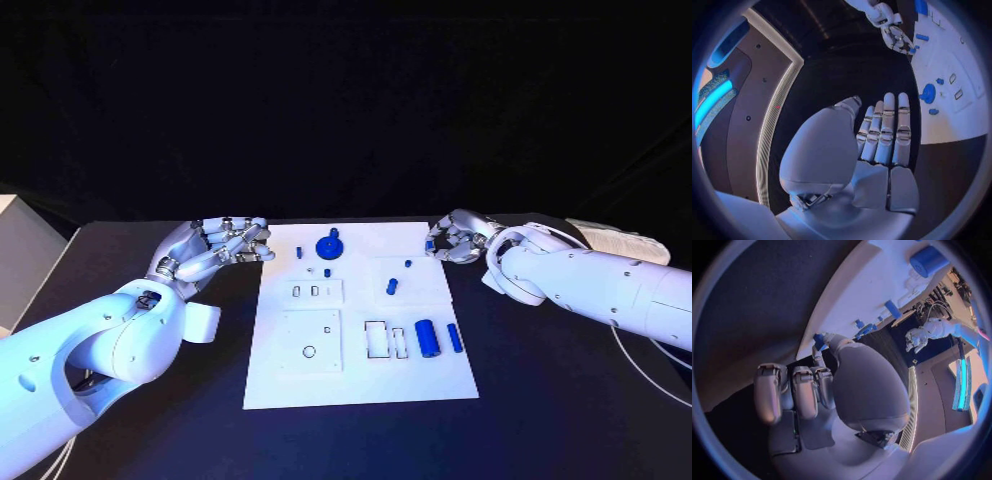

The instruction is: Assemble the parts on the task board

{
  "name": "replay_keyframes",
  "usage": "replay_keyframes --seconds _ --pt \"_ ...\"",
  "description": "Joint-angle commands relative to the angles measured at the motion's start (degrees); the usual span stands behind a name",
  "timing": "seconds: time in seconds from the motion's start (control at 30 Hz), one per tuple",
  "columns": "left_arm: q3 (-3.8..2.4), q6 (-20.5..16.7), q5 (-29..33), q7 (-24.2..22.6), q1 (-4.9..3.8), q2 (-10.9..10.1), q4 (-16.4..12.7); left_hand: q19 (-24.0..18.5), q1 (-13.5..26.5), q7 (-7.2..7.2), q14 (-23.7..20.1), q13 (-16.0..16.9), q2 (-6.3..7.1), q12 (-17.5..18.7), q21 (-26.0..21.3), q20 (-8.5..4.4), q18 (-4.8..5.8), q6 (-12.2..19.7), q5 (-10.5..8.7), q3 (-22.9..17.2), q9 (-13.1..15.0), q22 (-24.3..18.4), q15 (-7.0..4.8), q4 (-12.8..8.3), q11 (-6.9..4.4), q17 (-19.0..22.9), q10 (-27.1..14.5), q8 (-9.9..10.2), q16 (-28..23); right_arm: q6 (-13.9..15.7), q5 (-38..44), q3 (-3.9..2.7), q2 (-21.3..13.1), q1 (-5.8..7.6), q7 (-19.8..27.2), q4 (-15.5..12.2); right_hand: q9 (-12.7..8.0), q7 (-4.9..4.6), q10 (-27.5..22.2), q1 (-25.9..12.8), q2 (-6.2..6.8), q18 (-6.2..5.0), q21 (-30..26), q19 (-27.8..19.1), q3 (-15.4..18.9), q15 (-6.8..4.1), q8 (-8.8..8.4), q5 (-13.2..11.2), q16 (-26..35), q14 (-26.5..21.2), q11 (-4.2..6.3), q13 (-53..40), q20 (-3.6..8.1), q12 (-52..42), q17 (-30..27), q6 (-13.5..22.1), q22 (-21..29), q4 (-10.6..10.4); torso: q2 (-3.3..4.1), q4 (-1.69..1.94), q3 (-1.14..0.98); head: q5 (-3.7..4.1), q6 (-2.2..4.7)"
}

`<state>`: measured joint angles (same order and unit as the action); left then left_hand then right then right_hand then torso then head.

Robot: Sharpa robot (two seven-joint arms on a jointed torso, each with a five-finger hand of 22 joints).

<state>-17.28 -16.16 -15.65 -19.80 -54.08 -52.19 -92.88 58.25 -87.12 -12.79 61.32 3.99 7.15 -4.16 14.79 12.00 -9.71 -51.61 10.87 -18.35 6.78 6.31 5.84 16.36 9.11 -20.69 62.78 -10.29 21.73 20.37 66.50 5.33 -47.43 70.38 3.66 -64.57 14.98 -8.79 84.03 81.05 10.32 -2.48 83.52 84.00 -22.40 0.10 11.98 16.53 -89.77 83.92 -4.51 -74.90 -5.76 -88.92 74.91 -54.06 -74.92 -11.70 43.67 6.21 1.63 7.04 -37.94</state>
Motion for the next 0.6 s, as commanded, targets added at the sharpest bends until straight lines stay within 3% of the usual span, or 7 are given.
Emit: replay_keyframes --seconds 0.03,0.23,0.4,0.6 --pt "-0.04 1.0 -0.2 -0.2 0.05 0.1 -0.1 0.1 -0.1 -0.05 -0.3 -0.1 0.5 0.2 0.4 -0.15 -0.72 -0.2 -0.3 -0.3 -0.1 0.1 -0.03 0.1 0.06 -0.1 0.3 0.3 0.2 -0.9 0.3 0.07 0.2 -0.16 0.3 0.1 0.1 -0.05 5.0 0.1 -0.48 0.61 0.4 3.2 -0.4 -0.41 0.35 -0.5 -0.2 6.1 0.39 -14.2 0.24 -0.3 15.1 -0.5 -7.9 0.1 0.01 -0.02 0.02 -0.05 -0.04" --pt "-0.04 1.0 -0.2 -0.2 0.05 0.1 -0.1 0.1 -0.1 -0.05 -0.3 -0.1 0.5 0.2 0.4 -0.15 -0.72 -0.2 -0.3 -0.3 -0.1 0.1 -0.03 0.1 0.06 -0.1 0.3 0.3 0.2 2.2 0.3 0.07 0.3 -0.17 0.2 -0.1 0.2 0.24 5.3 -0.2 -0.51 0.63 0.5 3.2 -0.8 -0.64 0.76 -0.7 -0.2 6.1 0.62 -14.4 0.44 -0.5 15.1 -1.2 -8.0 0.1 -0.01 -0.01 0.04 -0.11 -0.05" --pt "-0.04 1.1 -0.3 -0.2 0.06 0.2 -0.1 0.1 0.0 -0.08 -0.3 -0.1 0.49 0.2 0.4 -0.14 -0.72 -0.2 -0.3 -0.3 -0.1 0.1 -0.02 0.1 0.08 -0.1 0.3 0.3 0.3 7.4 0.8 0.05 0.2 -0.17 -0.3 -1.0 0.9 1.16 6.0 -1.0 -0.77 0.7 0.7 3.4 -1.4 -1.3 2.25 -1.0 -0.2 6.1 1.44 -15.1 1.04 -1.1 15.1 -3.2 -8.3 0.1 -0.09 0.03 0.06 -0.23 -0.09" --pt "-0.04 1.1 -0.4 -0.2 0.06 0.2 0.1 0.1 0.0 -0.08 -0.3 -0.1 0.49 0.2 0.4 -0.14 -0.72 -0.2 -0.3 -0.3 -0.1 0.1 -0.02 0.1 0.08 -0.1 0.3 0.3 0.3 12.1 2.0 -0.06 -0.3 0.09 -1.5 -3.2 1.2 1.52 6.0 -1.1 -1.05 0.72 0.8 3.5 -1.9 -1.58 2.96 -0.4 -0.2 6.1 1.79 -15.1 1.33 -1.1 15.1 -3.9 -8.4 0.2 -0.12 -0.01 0.09 -0.34 0.03"
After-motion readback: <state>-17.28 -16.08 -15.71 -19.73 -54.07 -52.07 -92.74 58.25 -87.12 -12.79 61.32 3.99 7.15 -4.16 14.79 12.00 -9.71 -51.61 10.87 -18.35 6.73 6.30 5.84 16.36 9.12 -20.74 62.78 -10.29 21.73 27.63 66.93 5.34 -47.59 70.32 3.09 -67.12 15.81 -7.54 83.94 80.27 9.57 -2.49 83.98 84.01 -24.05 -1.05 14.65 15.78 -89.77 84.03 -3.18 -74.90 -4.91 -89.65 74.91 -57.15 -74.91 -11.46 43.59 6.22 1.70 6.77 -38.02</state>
